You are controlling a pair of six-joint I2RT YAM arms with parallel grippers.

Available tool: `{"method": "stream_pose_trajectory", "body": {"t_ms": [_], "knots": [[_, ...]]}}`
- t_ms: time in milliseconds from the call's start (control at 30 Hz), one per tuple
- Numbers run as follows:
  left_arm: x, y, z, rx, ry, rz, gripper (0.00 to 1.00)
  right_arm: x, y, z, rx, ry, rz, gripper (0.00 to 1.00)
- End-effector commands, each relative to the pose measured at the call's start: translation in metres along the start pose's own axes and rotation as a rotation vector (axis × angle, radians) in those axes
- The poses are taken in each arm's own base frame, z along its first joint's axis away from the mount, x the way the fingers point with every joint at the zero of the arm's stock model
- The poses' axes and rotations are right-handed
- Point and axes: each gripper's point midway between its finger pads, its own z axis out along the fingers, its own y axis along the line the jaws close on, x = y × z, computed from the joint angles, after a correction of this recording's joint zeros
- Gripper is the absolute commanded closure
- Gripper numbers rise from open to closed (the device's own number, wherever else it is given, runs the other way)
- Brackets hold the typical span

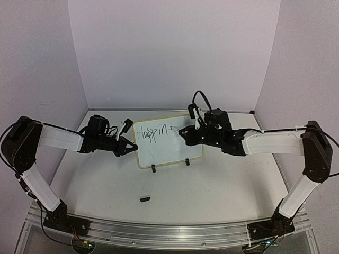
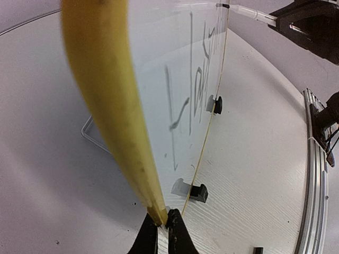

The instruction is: Write a sentence on the whiteboard

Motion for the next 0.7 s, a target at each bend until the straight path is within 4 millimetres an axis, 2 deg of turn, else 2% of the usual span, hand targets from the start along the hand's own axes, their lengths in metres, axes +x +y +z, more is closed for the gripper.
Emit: {"method": "stream_pose_trajectory", "body": {"t_ms": [0, 267, 667], "knots": [[-0.005, 0.017, -0.002, -0.098, 0.013, 0.027, 1.0, -0.034, 0.009, 0.001, -0.027, -0.08, -0.011, 1.0], [-0.005, 0.017, -0.002, -0.099, 0.013, 0.03, 1.0, -0.017, 0.01, 0.008, -0.055, -0.029, 0.008, 1.0], [-0.004, 0.017, -0.002, -0.098, 0.014, 0.028, 1.0, 0.013, -0.002, 0.004, -0.026, 0.028, 0.055, 1.0]]}}
